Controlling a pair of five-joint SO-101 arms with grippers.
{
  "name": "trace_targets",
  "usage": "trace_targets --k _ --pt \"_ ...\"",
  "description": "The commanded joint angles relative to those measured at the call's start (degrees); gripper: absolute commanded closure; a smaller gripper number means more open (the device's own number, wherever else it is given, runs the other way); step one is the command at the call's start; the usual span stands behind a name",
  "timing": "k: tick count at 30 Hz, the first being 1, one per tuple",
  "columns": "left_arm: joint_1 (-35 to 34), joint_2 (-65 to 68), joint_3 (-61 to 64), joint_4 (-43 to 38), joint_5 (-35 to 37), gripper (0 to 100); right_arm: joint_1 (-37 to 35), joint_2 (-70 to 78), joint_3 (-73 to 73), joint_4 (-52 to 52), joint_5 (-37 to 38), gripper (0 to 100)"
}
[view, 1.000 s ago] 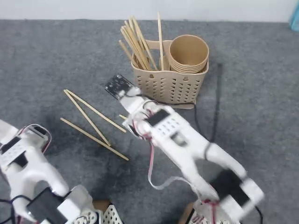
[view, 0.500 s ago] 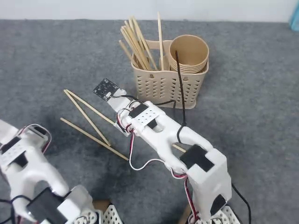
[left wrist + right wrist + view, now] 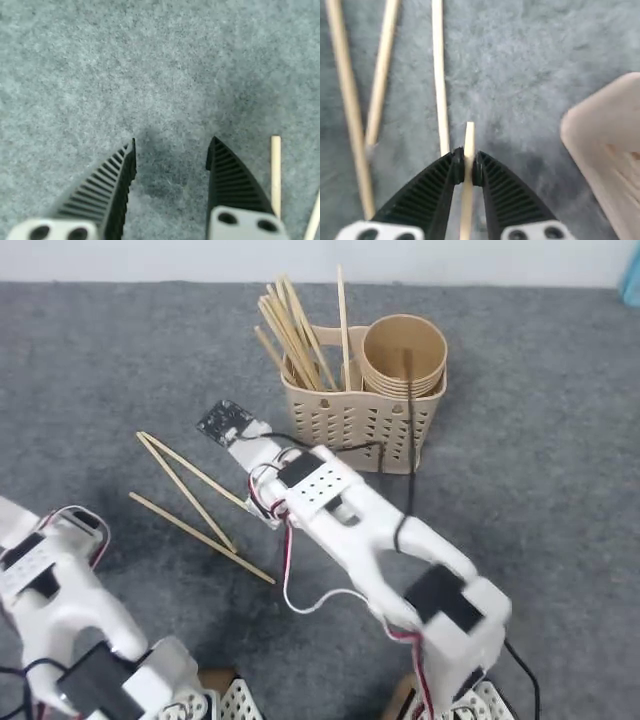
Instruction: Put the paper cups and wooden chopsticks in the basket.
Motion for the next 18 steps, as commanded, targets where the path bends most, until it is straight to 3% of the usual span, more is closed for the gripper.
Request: trace_targets --k 1,10,18 --pt "-0.09 0.00 -1.89 0.35 0.26 78 0.31 -12.35 -2.46 6.64 -1.49 99.2" --pt "-0.09 0.00 -1.89 0.35 0.26 78 -2.15 -36.97 4.75 15.60 -7.30 99.2" --pt "-0.09 0.00 -1.89 0.35 0.26 78 1.89 -55.25 26.55 -9.45 -7.30 99.2"
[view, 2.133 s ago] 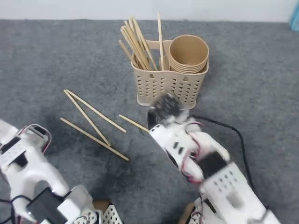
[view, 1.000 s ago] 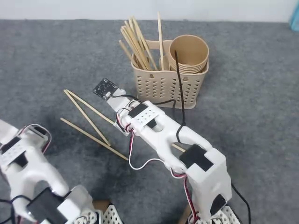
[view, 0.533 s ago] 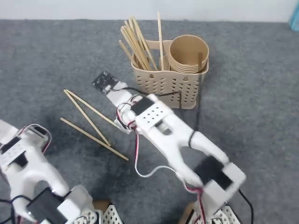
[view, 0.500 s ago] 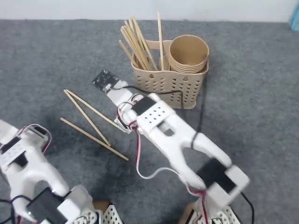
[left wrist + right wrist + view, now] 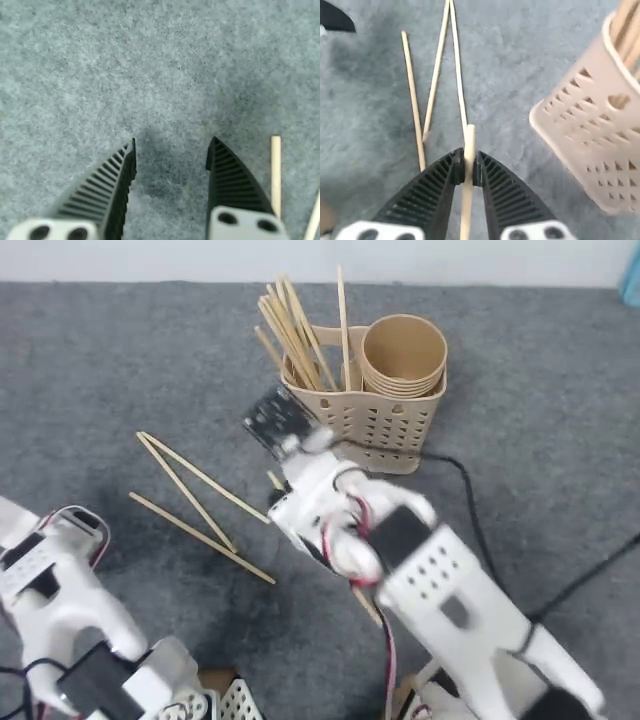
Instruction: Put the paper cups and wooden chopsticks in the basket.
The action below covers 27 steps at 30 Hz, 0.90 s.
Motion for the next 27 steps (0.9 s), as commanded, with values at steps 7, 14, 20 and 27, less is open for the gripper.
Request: trace_targets --k 7,14,20,27 --pt "-0.26 0.00 -1.89 0.35 0.26 78 9.45 -12.18 -4.57 -26.24 -1.41 99.2" --pt "-0.26 0.00 -1.89 0.35 0.26 78 18.15 -6.20 -16.35 -40.66 -10.73 99.2" --pt "-0.26 0.00 -1.89 0.35 0.26 78 22.46 5.85 -25.85 -44.53 -10.81 99.2" --pt "-0.26 0.00 -1.89 0.35 0.26 78 24.48 15.08 -26.46 -41.98 -11.16 99.2"
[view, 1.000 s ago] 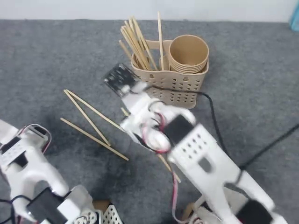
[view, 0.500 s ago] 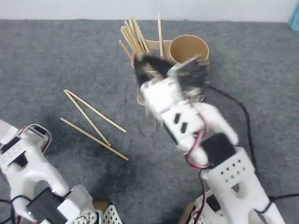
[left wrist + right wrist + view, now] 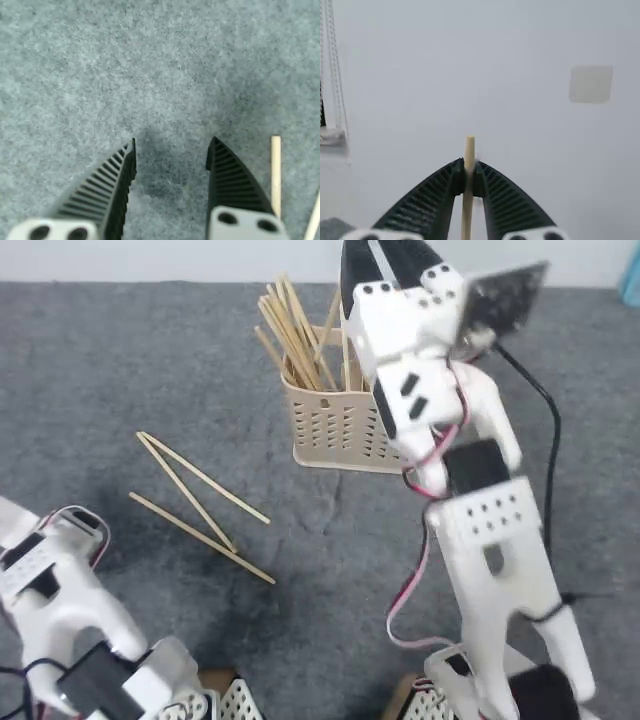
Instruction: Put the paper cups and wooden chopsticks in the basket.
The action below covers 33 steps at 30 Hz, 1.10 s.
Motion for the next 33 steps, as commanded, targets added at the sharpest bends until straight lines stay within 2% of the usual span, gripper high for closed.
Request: trace_targets --k 1,8,13,19,27,33 --pt "-0.26 0.00 -1.89 0.35 0.26 78 0.84 1.71 -0.79 1.80 -0.79 99.2" --pt "-0.18 0.00 -1.89 0.35 0.26 78 -0.57 3.03 12.57 -2.15 -0.44 99.2" --pt "-0.18 0.00 -1.89 0.35 0.26 78 -2.24 3.12 16.44 -2.33 -0.35 98.9" --pt "-0.18 0.00 -1.89 0.35 0.26 78 -3.30 1.71 14.59 -1.54 3.08 82.1" --pt "-0.18 0.00 -1.89 0.35 0.26 78 -3.30 -10.07 2.73 20.09 2.81 81.8" --pt "-0.09 0.00 -1.89 0.35 0.26 78 -3.12 -22.81 1.93 36.18 2.81 82.1"
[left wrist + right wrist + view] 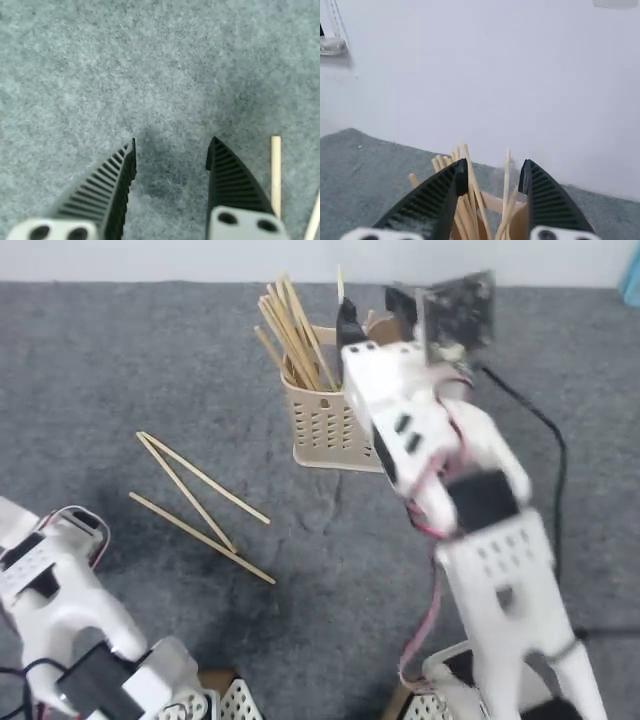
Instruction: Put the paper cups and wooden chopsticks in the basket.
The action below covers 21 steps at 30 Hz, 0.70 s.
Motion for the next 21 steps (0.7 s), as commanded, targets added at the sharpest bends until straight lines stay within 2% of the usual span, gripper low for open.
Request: trace_targets --k 1,5,10,14,16,19,21 --pt "-0.09 0.00 -1.89 0.35 0.26 78 -0.13 -10.33 -1.93 11.47 0.88 82.1" --pt "0.26 0.00 -1.89 0.44 0.26 78 -0.31 -20.18 4.48 25.01 0.79 82.2" --pt "5.54 0.00 -2.86 4.66 0.26 78 0.31 -31.87 18.90 34.07 0.88 85.0" --pt "9.58 0.00 -5.85 10.37 0.35 78 1.98 -40.57 31.30 34.86 0.88 99.8" --pt "11.52 0.00 -8.66 14.68 0.53 78 2.95 -43.82 36.84 35.30 0.88 95.9" --pt "14.33 0.44 -13.41 19.69 0.53 78 4.53 -47.25 44.92 34.51 1.23 98.1" --pt "15.56 0.53 -15.34 20.13 0.70 78 5.85 -47.96 49.76 32.04 1.32 99.1"
